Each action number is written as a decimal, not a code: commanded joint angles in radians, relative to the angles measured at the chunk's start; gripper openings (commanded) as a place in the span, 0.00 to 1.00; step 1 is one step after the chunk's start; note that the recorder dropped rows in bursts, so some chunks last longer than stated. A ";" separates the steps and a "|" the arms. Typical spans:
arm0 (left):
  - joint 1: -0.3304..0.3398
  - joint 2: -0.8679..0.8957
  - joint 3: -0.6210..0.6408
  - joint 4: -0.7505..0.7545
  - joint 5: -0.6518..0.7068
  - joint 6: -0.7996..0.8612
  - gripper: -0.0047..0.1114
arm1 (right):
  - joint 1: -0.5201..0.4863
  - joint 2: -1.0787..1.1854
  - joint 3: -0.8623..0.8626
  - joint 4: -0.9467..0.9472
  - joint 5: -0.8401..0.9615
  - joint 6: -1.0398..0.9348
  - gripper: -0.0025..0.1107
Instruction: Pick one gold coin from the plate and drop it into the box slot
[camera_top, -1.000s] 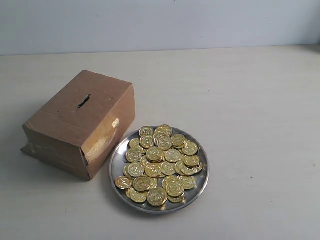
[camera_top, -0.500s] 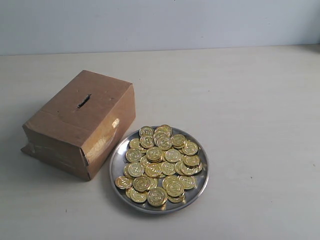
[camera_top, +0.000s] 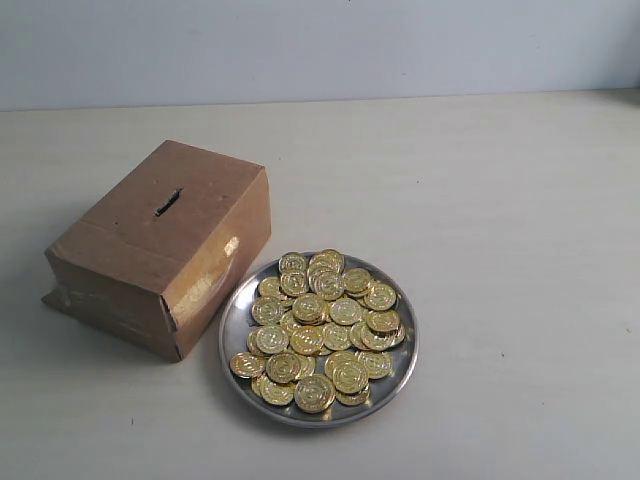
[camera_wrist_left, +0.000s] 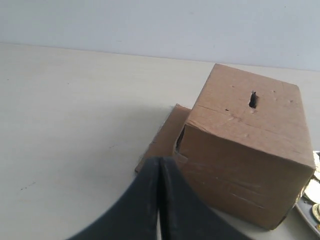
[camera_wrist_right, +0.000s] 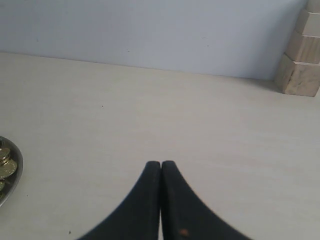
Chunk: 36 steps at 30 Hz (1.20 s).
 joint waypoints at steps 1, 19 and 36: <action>-0.002 -0.005 0.000 -0.012 -0.013 0.028 0.04 | 0.002 -0.005 0.005 0.005 0.000 -0.007 0.02; -0.002 -0.005 0.000 -0.012 -0.011 0.051 0.04 | 0.002 -0.005 0.005 0.005 0.000 -0.007 0.02; -0.001 -0.005 0.000 -0.012 -0.011 0.051 0.04 | 0.163 -0.005 0.005 0.001 -0.001 -0.007 0.02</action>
